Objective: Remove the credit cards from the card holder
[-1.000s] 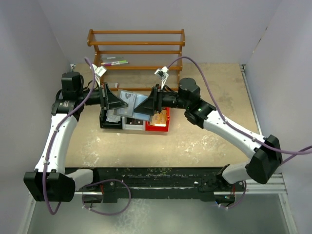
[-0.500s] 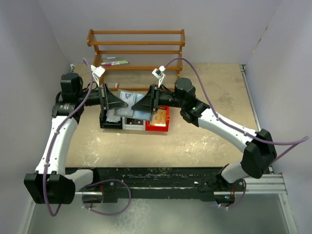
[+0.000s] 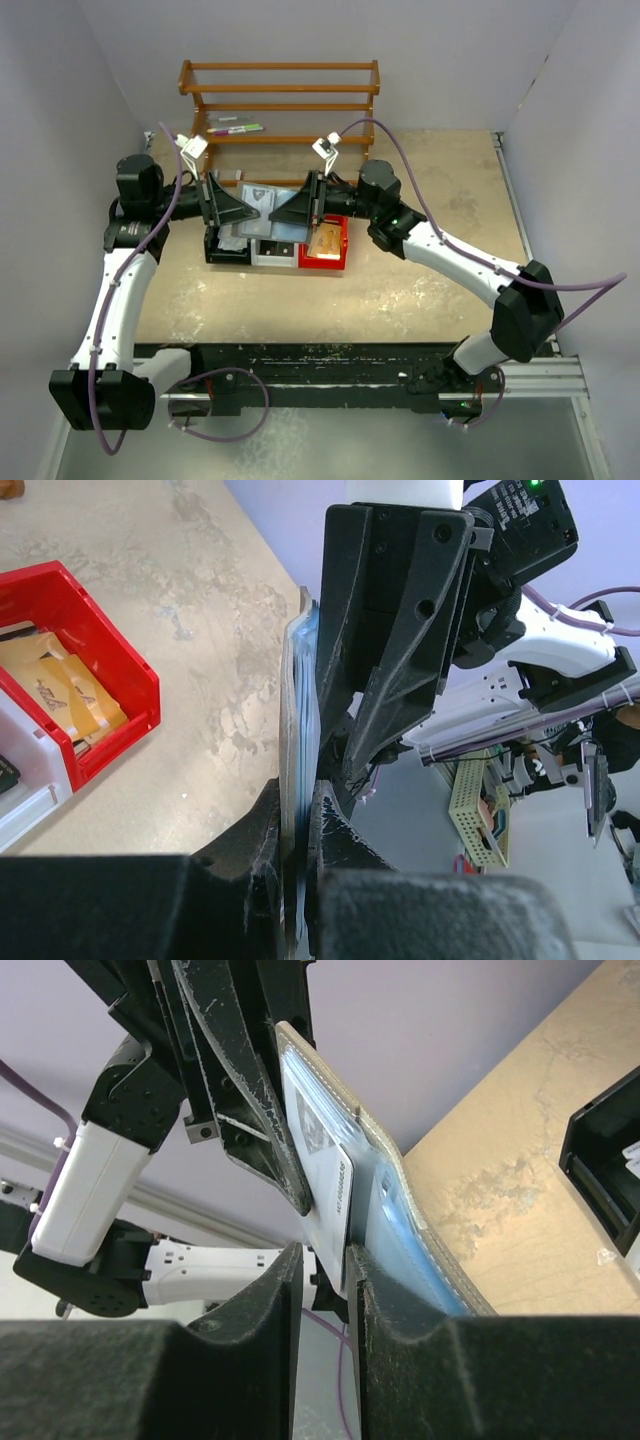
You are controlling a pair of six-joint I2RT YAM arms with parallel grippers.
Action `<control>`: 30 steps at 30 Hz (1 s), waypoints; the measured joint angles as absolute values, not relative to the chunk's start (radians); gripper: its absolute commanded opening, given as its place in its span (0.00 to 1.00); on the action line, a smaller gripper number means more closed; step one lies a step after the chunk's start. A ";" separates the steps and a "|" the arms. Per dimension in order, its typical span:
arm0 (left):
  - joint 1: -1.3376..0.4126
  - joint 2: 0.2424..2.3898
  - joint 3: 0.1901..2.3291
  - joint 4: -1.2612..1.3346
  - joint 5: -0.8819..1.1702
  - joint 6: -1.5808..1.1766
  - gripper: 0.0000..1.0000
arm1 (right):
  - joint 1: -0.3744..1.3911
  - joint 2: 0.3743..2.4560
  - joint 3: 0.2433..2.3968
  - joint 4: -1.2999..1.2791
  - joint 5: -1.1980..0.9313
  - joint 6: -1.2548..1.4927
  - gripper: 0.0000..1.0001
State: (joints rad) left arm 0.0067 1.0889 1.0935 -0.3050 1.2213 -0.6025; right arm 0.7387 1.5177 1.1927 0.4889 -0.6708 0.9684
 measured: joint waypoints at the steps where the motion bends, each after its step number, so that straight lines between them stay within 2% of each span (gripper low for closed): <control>1: 0.007 1.087 1.090 -0.300 1.221 -0.607 0.04 | 0.741 1.518 1.193 0.485 -0.665 0.969 0.23; 4: 0.010 1.076 1.072 -0.279 1.218 -0.619 0.15 | 0.748 1.519 1.194 0.473 -0.653 0.965 0.12; 9: 0.020 1.039 1.021 -0.173 1.258 -0.691 0.23 | 0.752 1.533 1.177 0.530 -0.681 0.985 0.00; 16: 0.020 1.011 0.980 -0.014 1.347 -0.827 0.22 | 0.755 1.525 1.125 0.680 -0.765 1.029 0.00; 19: 0.020 1.010 0.977 0.028 1.380 -0.863 0.13 | 0.759 1.517 1.115 0.711 -0.786 1.034 0.00; 20: 0.020 1.010 0.977 0.039 1.388 -0.871 0.09 | 0.760 1.513 1.110 0.723 -0.794 1.038 0.02; 22: 0.019 1.009 0.974 0.051 1.402 -0.883 0.02 | 0.762 1.505 1.101 0.738 -0.806 1.040 0.17; 24: 0.019 1.007 0.973 0.056 1.409 -0.890 0.00 | 0.766 1.500 1.092 0.748 -0.810 1.044 0.29; 27: 0.017 1.002 0.970 0.059 1.409 -0.899 0.00 | 0.780 1.481 1.071 0.753 -0.808 1.044 0.33; 30: 0.012 0.996 0.970 0.061 1.409 -0.899 0.00 | 0.792 1.458 1.061 0.735 -0.782 1.029 0.34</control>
